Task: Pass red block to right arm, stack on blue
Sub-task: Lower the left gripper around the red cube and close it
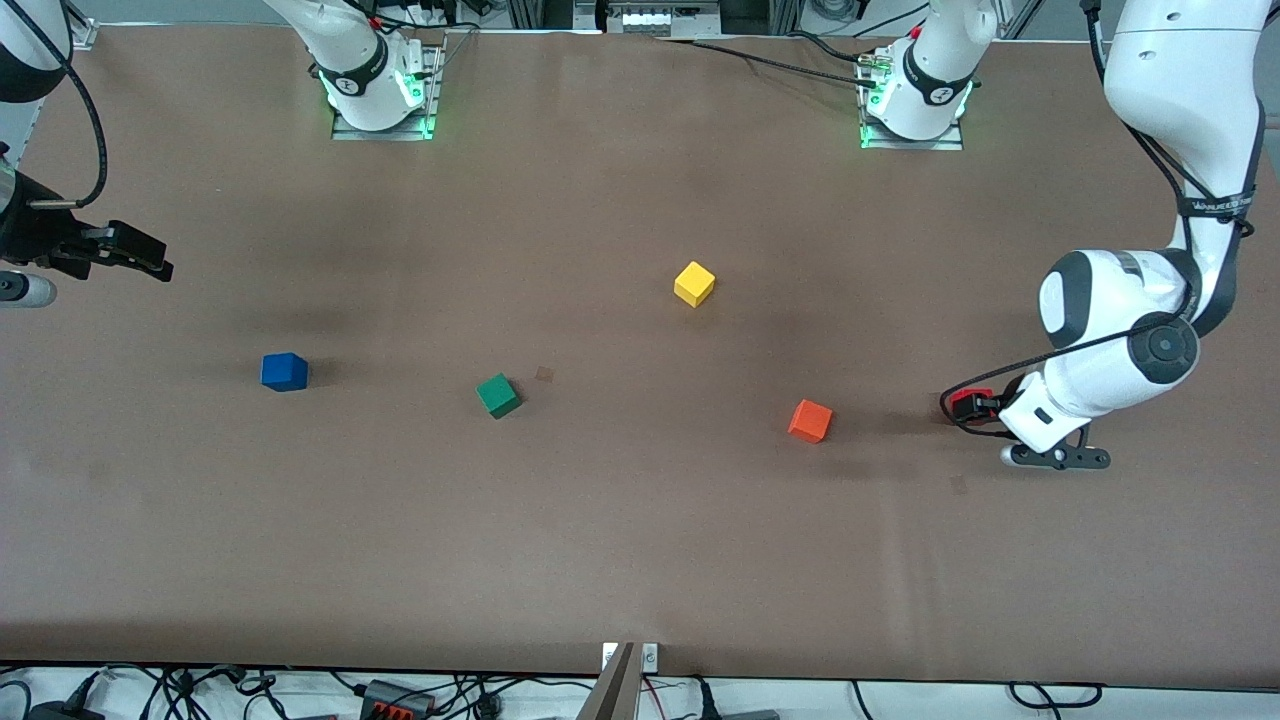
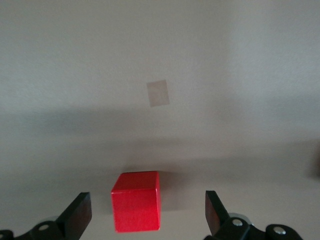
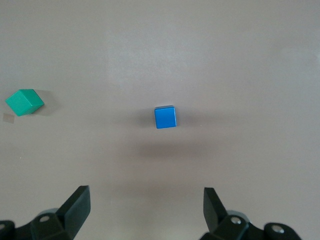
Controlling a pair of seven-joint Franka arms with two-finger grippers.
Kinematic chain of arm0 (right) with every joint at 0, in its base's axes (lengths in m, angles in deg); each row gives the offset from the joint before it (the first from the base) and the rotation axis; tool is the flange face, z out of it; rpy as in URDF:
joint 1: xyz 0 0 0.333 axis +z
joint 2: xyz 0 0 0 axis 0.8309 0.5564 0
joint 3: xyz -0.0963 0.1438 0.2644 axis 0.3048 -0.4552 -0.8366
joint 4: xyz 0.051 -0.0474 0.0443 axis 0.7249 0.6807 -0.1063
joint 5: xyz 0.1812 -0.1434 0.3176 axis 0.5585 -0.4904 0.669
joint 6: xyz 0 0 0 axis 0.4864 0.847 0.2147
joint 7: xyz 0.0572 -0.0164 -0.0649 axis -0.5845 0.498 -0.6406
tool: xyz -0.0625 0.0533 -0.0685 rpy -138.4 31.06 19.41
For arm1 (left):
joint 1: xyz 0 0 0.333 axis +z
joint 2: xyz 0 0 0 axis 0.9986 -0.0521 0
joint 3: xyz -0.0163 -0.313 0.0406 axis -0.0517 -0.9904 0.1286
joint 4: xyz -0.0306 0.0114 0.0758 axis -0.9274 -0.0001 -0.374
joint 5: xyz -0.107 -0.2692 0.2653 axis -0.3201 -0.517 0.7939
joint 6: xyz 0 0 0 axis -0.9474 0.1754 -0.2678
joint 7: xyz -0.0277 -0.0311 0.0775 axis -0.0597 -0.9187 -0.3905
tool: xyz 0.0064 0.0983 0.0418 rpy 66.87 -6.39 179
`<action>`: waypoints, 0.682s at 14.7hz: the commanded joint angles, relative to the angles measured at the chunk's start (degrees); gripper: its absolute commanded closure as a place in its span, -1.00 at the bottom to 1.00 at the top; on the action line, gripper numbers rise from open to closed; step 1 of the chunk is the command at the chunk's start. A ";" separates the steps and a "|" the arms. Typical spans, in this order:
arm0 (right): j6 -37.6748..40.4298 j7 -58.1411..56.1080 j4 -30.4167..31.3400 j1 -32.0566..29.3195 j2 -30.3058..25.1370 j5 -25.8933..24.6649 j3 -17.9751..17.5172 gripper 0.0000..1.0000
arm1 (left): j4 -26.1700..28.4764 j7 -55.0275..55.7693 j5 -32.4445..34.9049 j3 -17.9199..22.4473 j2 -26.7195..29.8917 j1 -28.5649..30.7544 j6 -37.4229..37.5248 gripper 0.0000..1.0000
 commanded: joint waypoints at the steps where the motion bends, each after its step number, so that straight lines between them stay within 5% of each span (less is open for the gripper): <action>1: 0.92 0.01 -0.55 -0.21 -0.19 -0.48 -0.42 -1.00 | 6.92 0.34 -0.65 -0.05 2.21 0.20 -7.91 -1.00; 10: 1.19 0.18 -0.46 0.58 -0.02 -0.22 -0.51 -1.00 | 9.39 0.51 -0.56 1.35 1.95 0.55 -12.51 -1.00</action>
